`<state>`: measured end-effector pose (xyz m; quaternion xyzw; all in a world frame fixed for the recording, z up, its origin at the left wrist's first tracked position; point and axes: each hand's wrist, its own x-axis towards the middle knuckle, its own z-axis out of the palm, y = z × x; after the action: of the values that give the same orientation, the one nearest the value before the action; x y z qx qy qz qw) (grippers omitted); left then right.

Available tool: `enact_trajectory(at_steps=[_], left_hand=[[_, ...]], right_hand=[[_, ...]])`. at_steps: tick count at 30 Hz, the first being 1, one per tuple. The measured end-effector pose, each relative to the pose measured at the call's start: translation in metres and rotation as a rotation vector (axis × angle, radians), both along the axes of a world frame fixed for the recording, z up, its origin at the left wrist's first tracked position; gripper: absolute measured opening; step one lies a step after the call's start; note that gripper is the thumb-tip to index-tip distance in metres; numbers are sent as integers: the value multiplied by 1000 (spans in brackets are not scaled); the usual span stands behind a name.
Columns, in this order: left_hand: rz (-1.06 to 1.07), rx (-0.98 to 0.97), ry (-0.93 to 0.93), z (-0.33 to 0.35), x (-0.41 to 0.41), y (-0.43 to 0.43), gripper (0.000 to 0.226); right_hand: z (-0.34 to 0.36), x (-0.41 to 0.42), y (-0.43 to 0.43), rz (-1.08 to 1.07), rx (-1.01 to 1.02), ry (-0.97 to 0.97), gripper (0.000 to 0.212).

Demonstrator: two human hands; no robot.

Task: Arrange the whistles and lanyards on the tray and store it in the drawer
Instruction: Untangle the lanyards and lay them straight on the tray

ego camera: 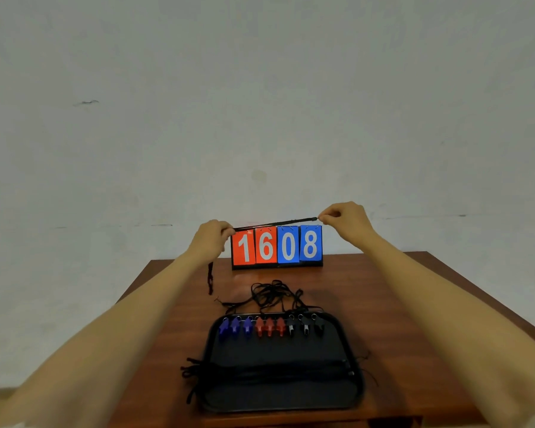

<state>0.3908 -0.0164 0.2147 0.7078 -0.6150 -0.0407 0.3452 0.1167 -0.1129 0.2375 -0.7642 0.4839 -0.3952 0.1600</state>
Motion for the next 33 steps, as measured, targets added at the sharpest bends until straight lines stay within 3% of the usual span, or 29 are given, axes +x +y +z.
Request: enact_trajectory(at_steps=[10,15,18,25,30,33], left_hand=[[42,127,82,-52,27,18,28],[30,242,56,-79,25,26,25],[36,265,119,-98,22,31,12],[106,320,149,-131,21,48,15],[137,357,60,-159,18,57,20],[161,335,106,-175,20,65,11]], right_hand=[[-42,-36,-5,-213,96,62,19],[-74,-53,2,-215,204,136,18],[-95,-62,9,-204,278,168,17],[-134,-79,26,-227,443,208,16],[-166,-80,37,-199,524,223,21],[-186,-82,41,-192,562,269,23]])
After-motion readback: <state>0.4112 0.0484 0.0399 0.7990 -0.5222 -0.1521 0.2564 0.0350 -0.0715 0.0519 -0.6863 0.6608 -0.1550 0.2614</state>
